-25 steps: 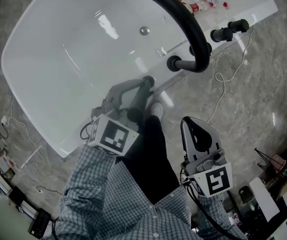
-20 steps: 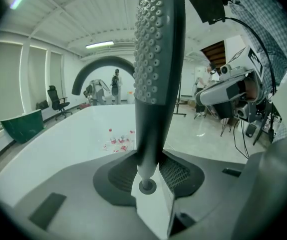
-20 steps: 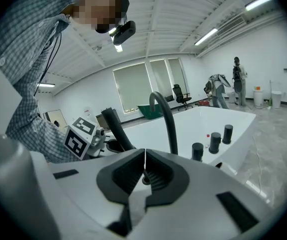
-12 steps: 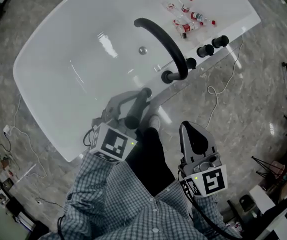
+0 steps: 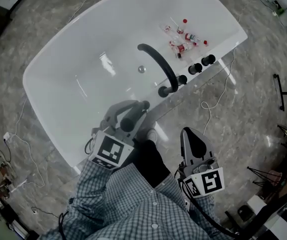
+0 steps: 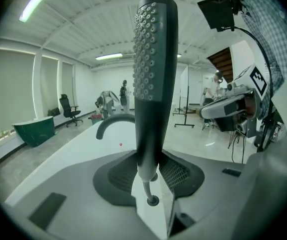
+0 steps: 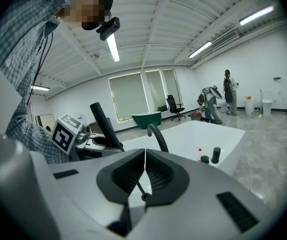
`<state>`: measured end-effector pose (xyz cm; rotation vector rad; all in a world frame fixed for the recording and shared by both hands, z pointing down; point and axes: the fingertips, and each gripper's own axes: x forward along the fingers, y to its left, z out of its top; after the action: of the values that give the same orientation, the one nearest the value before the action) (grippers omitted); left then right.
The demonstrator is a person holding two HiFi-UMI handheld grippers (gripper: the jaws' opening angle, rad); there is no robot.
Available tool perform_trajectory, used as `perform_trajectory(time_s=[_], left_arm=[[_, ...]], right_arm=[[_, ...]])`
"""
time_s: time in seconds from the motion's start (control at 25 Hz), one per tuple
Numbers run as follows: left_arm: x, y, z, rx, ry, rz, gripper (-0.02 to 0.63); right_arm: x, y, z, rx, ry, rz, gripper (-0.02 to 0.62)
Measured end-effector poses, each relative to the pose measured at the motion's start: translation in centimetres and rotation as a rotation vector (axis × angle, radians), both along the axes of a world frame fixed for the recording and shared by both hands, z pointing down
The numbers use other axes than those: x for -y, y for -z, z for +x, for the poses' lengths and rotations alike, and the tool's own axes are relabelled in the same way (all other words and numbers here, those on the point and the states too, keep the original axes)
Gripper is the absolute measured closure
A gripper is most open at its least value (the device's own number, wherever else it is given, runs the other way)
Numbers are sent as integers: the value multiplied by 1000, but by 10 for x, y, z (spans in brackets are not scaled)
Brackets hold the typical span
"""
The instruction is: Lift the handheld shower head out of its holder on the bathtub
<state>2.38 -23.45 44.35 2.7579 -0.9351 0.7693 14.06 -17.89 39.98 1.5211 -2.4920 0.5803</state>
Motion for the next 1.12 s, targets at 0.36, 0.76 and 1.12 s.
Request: perform_trajectory(time_s=[0.36, 0.76, 1.12], left_arm=[[-1, 79, -6, -39, 27, 73, 465], [3, 142, -20, -153, 61, 104, 465], [14, 205, -36, -248, 101, 187, 465]], right_arm=[[-1, 44, 3, -26, -21, 54, 577], [12, 83, -1, -64, -47, 119, 577], [26, 125, -3, -102, -54, 204, 577]])
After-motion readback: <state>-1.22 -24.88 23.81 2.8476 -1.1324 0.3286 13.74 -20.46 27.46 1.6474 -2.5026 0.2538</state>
